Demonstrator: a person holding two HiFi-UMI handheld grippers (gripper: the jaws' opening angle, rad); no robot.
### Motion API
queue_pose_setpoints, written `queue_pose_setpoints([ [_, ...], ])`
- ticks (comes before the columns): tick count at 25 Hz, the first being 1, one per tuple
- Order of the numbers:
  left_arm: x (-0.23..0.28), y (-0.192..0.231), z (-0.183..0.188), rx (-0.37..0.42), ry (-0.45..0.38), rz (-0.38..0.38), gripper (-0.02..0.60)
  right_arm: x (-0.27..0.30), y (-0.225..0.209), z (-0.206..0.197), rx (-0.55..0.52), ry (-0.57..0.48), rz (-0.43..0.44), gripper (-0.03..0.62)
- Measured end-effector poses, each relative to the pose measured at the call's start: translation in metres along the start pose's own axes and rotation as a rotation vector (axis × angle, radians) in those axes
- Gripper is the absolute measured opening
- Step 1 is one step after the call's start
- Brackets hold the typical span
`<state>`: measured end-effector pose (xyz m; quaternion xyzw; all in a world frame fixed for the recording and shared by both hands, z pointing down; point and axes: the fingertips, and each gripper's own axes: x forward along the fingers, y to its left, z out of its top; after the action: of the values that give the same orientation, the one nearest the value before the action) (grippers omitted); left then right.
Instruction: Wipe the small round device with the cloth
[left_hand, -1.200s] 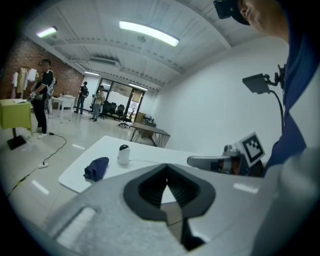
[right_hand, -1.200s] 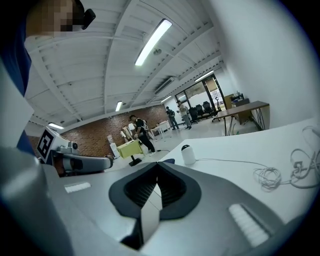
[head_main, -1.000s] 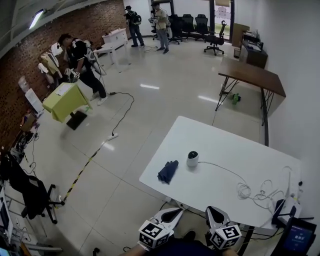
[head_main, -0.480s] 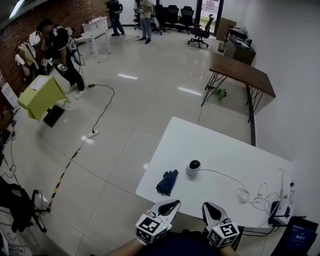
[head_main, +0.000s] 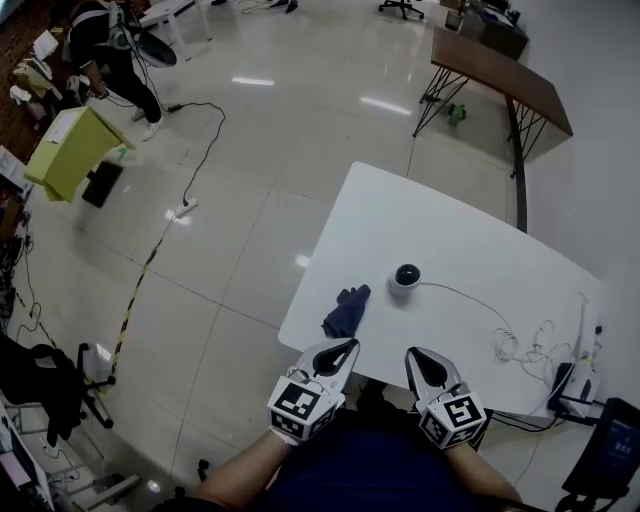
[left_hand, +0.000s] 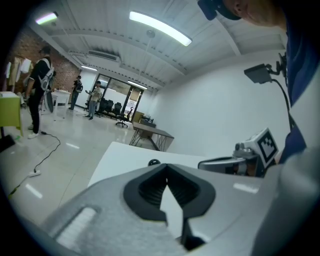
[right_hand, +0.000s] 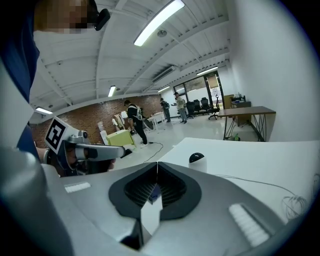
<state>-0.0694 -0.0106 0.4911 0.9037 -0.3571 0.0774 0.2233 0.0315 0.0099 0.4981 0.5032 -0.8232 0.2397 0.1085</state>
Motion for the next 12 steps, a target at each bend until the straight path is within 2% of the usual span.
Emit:
queue_pose_setpoints([
  [6, 0.012, 0.039, -0.014, -0.009, 0.015, 0.159, 0.003, 0.036, -0.004, -0.009, -0.088, 0.025, 0.094, 0.012],
  [11, 0.034, 0.064, -0.043, 0.004, 0.094, 0.205, 0.003, 0.068, -0.007, -0.029, -0.123, 0.1, 0.146, 0.012],
  [12, 0.041, 0.065, -0.049, -0.007, 0.121, 0.198, 0.028, 0.073, -0.008, -0.034, -0.115, 0.119, 0.154, 0.012],
])
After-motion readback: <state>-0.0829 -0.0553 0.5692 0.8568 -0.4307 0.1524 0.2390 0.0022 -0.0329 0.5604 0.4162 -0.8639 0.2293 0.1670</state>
